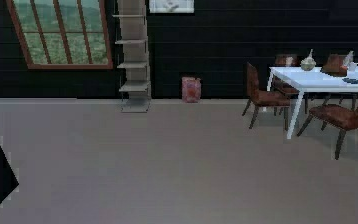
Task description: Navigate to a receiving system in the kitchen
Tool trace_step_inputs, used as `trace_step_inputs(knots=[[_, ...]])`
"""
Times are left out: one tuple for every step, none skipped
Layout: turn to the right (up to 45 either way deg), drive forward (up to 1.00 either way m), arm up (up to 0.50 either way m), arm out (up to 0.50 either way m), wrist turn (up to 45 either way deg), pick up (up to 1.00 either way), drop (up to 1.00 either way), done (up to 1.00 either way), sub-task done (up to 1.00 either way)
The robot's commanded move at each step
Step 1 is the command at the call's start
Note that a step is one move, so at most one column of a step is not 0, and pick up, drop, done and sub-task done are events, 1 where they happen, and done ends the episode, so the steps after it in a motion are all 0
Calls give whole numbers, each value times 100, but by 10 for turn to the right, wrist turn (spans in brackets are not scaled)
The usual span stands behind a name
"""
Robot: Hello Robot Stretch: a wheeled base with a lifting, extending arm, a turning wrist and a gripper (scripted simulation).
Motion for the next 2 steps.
trace_step_inputs(knots=[[30, 0, 0, 0, 0, 0, 0, 0, 0], [0, 20, 0, 0, 0, 0, 0, 0, 0]])
